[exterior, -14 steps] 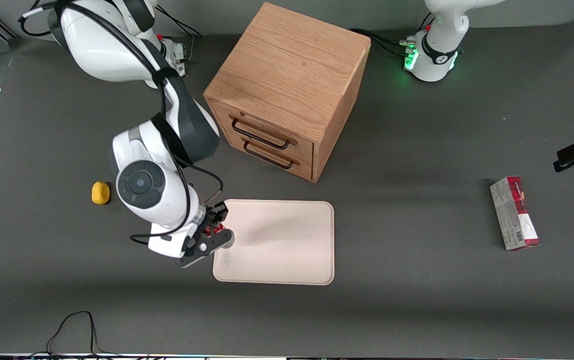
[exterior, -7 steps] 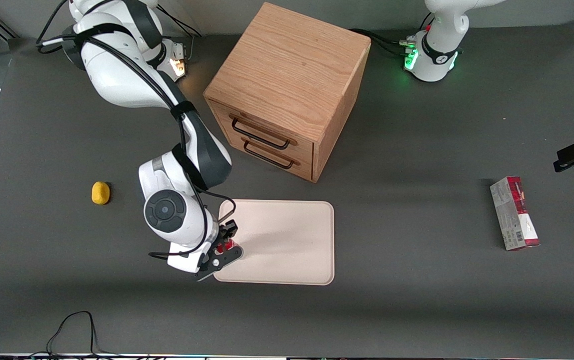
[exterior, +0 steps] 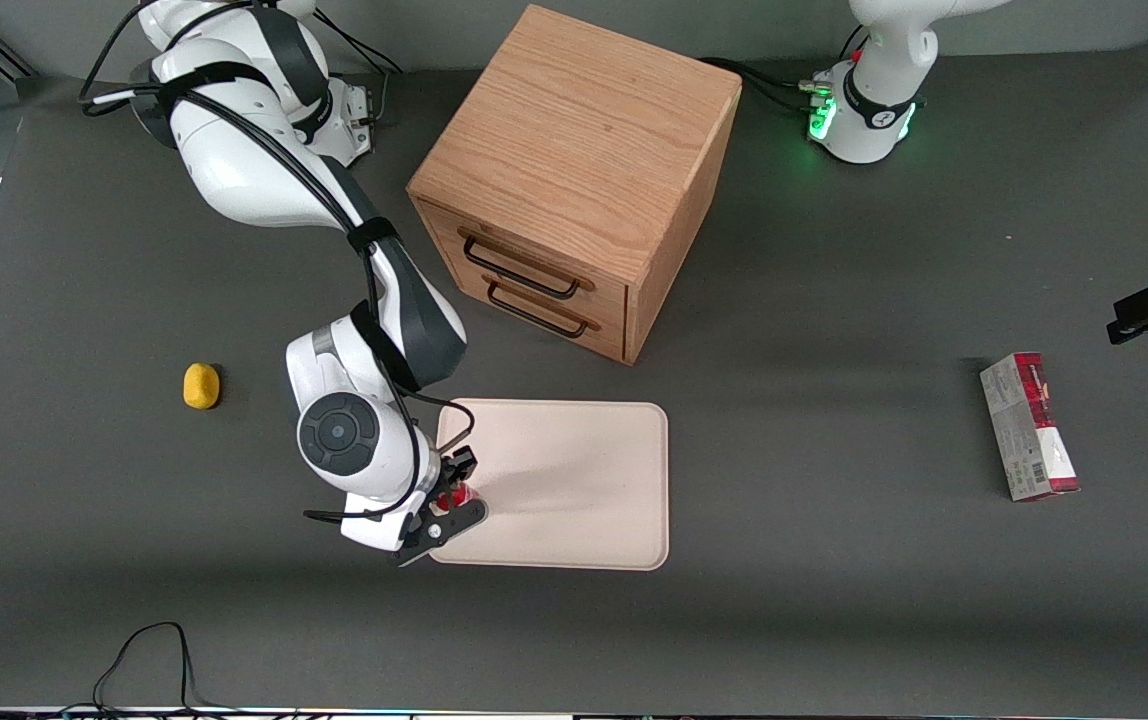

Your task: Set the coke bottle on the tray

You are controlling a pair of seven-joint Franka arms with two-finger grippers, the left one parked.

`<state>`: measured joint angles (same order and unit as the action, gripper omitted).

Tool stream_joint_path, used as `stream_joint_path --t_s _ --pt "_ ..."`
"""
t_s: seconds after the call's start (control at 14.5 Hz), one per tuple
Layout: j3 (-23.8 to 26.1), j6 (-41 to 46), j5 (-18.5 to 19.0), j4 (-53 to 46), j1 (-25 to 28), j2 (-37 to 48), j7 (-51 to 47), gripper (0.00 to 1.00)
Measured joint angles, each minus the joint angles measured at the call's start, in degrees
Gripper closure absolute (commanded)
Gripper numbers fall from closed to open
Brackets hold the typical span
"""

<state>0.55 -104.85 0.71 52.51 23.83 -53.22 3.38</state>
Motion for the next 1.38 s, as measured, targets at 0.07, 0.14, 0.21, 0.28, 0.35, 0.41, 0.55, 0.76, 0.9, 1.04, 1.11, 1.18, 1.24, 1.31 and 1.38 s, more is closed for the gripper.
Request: stream_joint_path --t_s 0.07,0.14,0.21,0.28,0.35,0.41,0.55,0.76,0.9,1.04,1.11,1.18,1.24,1.31,1.38 --pt "0.00 0.00 0.00 0.00 -0.02 -0.08 0.00 1.00" --pt "0.00 0.00 0.00 0.00 -0.05 -0.17 0.00 0.85" --pt "0.00 0.00 0.00 0.00 -0.07 -0.26 0.00 0.71" --pt "0.00 0.00 0.00 0.00 -0.10 -0.36 0.00 0.51" --pt "0.00 -0.01 0.00 -0.01 -0.11 -0.43 -0.02 0.35" --pt "0.00 -0.01 0.00 -0.02 -0.11 -0.43 -0.05 0.00" --pt "0.00 -0.01 0.00 -0.07 -0.13 -0.43 -0.13 0.00" --pt "0.00 0.06 0.00 -0.70 -0.25 -0.34 -0.25 0.00" --pt "0.00 1.28 0.00 -1.37 -0.33 0.51 -0.29 0.00" --pt "-0.02 6.00 0.00 -2.27 -0.43 2.57 -0.66 0.00" --pt "-0.12 8.93 0.00 -2.51 -0.49 4.15 -1.61 0.00" --pt "-0.31 12.04 0.00 -2.53 -0.55 6.00 -2.80 0.00" --pt "-0.41 14.94 0.00 -2.53 -0.60 7.84 -3.42 0.00" --pt "-0.42 17.86 0.00 -2.50 -0.59 9.58 -3.67 0.00" --pt "-0.42 20.76 0.00 -2.49 -0.52 11.29 -3.78 0.00"
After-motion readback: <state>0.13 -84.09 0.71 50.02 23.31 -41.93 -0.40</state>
